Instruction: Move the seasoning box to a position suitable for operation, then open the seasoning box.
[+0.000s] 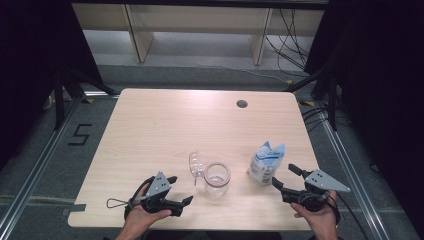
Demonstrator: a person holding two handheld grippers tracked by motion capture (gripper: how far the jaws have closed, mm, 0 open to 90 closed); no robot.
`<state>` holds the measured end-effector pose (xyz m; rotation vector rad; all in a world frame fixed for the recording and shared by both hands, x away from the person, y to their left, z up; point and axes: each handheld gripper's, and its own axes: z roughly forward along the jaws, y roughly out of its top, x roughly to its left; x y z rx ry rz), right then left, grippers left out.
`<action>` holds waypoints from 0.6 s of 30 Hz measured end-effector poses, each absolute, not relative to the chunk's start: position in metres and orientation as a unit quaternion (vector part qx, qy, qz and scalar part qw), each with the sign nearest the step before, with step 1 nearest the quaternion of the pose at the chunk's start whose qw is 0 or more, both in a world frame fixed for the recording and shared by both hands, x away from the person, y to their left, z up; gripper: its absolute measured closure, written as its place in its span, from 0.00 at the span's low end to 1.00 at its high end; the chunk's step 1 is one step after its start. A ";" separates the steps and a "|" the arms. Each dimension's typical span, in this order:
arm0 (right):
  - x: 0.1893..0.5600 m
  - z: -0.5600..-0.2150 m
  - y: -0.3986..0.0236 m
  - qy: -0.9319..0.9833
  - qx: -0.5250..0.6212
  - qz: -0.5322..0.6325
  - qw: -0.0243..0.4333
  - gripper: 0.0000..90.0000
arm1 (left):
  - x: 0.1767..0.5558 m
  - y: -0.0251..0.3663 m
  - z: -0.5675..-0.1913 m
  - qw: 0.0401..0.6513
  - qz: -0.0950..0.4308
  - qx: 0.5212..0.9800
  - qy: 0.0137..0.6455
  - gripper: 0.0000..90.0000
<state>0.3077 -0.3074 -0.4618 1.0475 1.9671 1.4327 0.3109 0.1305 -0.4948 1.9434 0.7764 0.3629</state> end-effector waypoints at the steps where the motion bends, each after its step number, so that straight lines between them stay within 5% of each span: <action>1: 0.309 -0.463 -0.310 0.728 0.371 0.517 0.256 0.25 | 0.311 0.130 -0.495 0.487 0.148 0.798 0.321 0.16; 18: 0.307 -0.466 -0.315 0.721 0.397 0.513 0.242 0.26 | 0.311 0.128 -0.495 0.490 0.145 0.800 0.315 0.16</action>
